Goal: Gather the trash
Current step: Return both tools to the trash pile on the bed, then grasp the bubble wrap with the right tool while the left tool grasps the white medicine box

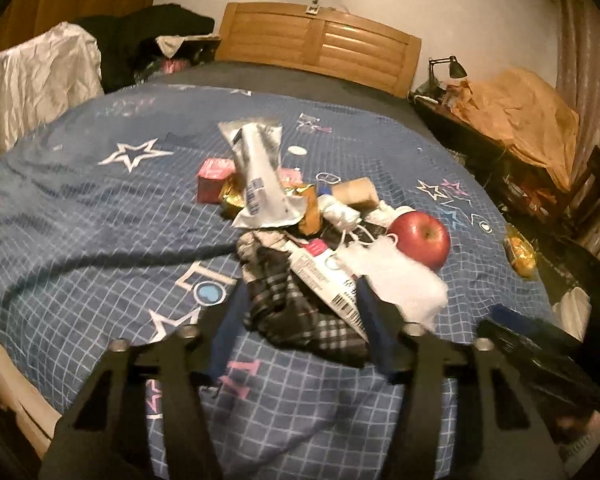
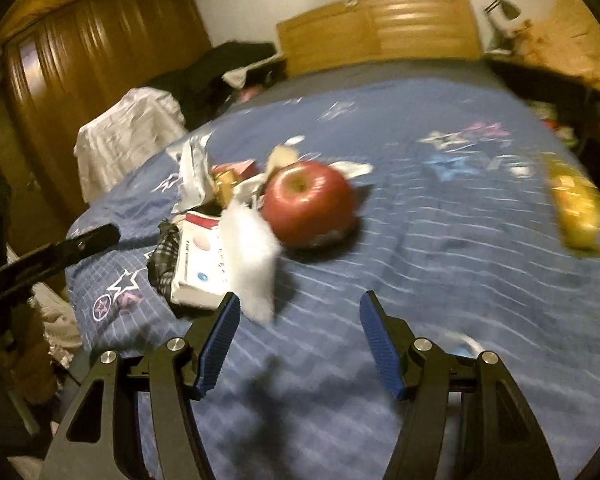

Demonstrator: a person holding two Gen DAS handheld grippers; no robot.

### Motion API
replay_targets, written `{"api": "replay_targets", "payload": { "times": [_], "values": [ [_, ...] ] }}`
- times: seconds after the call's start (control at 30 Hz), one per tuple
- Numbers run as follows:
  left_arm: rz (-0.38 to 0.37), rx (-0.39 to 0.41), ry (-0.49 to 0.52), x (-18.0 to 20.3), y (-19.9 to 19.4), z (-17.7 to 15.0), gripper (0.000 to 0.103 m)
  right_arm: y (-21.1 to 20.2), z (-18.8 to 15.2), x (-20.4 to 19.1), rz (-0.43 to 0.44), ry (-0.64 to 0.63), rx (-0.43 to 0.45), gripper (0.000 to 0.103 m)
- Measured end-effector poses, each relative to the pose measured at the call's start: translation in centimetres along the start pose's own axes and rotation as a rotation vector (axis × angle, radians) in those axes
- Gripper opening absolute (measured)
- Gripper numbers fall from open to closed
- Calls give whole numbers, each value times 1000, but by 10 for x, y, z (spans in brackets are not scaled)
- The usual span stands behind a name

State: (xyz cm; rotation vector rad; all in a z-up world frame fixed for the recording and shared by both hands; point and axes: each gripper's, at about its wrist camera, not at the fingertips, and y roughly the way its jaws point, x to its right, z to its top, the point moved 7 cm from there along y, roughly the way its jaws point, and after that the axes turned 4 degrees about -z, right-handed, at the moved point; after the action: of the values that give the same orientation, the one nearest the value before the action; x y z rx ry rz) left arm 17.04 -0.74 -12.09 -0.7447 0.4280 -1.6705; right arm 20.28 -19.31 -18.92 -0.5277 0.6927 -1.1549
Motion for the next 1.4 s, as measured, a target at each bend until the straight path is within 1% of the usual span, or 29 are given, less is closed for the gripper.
{"api": "replay_targets", "payload": {
  "times": [0.07,0.17,0.2,0.23,0.27,0.3,0.37,0.4,0.47,0.53,0.63,0.73,0.83,0.97,1.1,1.2,1.3,1.4],
  "values": [
    [-18,-15,-9,-4,1,-1,29,20,7,-7,43,14,-44,64],
    [-50,-36,-24,-5,4,-3,26,48,14,-16,76,18,-99,64],
    [-59,-41,-26,-5,5,-4,26,54,16,-19,91,21,-107,61],
    [-71,-49,-26,-3,6,-5,26,58,17,-20,101,25,-116,51],
    [-78,-55,-24,-2,8,-6,26,62,16,-22,116,33,-131,43],
    [-82,-61,-24,-1,10,-6,26,64,15,-24,144,38,-138,30],
    [-93,-74,-25,3,15,-8,26,59,15,-26,161,29,-116,30],
    [-98,-84,-25,5,18,-8,29,55,15,-27,176,29,-103,30],
    [-115,-106,-31,10,26,-9,48,41,14,-23,193,49,-68,30],
    [-131,-107,-34,15,31,-7,54,26,13,-15,191,88,-39,30],
    [-148,-118,-31,23,41,-5,54,3,9,2,181,155,10,30],
    [-189,-171,-49,31,56,-8,54,-19,1,21,157,201,38,30],
    [-190,-214,-61,34,69,-13,54,-38,-7,39,140,238,60,30],
    [-196,-248,-84,34,83,-16,54,-47,-17,53,122,270,69,30],
    [-209,-270,-103,37,92,-15,54,-48,-22,57,109,283,70,30],
    [-200,-279,-110,35,93,-17,54,-50,-24,54,106,274,74,30],
    [-171,-288,-113,32,97,-17,54,-54,-25,56,106,272,77,30],
    [-150,-293,-106,37,105,-16,55,-52,-26,56,105,272,72,30]
  ]
}}
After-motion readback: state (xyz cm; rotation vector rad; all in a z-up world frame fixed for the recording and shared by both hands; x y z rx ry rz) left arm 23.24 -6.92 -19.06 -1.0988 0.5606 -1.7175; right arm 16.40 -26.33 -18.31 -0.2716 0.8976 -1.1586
